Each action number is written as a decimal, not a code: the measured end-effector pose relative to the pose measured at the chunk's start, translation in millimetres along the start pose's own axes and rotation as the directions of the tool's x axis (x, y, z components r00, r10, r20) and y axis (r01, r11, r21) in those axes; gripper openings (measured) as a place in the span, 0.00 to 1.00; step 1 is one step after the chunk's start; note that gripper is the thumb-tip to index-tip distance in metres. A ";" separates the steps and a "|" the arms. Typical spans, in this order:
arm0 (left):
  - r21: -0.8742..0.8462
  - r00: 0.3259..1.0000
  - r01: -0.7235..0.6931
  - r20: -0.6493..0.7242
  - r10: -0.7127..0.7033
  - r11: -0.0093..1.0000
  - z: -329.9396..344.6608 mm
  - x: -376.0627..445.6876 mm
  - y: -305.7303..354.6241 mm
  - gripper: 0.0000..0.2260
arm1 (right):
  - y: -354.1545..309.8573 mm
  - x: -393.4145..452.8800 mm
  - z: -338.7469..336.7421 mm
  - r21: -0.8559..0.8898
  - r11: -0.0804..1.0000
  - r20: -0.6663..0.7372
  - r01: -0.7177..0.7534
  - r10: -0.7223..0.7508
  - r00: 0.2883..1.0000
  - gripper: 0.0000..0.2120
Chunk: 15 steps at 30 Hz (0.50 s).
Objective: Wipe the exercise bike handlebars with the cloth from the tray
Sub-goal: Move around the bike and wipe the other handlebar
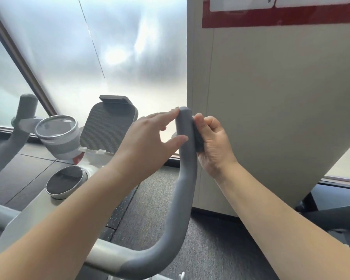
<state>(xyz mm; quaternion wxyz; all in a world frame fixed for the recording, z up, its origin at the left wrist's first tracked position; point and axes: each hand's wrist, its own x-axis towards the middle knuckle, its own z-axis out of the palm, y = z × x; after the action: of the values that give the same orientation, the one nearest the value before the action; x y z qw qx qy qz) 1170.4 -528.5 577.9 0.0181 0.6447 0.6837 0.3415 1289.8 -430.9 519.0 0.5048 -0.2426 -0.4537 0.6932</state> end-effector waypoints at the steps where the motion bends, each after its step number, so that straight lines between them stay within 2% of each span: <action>1: 0.000 1.000 -0.004 0.007 0.004 1.000 0.3 -0.1 -1.6 0.27 | 3.4 -3.0 -3.6 0.006 1.000 0.004 -0.009 0.009 1.000 0.14; 6: -0.037 0.999 0.002 0.049 0.000 0.999 -2.5 -5.0 -2.6 0.26 | 17.1 -20.8 -13.3 0.020 1.000 -0.034 -0.010 0.010 0.999 0.23; 11: -0.062 0.998 -0.003 0.062 0.007 0.998 -9.2 -32.1 -10.4 0.22 | 26.0 -43.0 -15.2 0.019 1.000 -0.122 0.002 0.000 0.993 0.22; 15: -0.006 0.982 -0.029 0.187 0.030 1.000 -21.1 -64.4 -32.9 0.19 | 41.6 -71.2 -12.3 0.056 0.998 -0.209 -0.031 0.042 0.977 0.23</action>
<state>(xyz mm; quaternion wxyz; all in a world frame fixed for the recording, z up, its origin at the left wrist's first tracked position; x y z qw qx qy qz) 1142.8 -593.4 551.2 0.0781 0.6840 0.6688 0.2807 1306.1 -494.9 468.2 0.5434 -0.3094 -0.3750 0.6843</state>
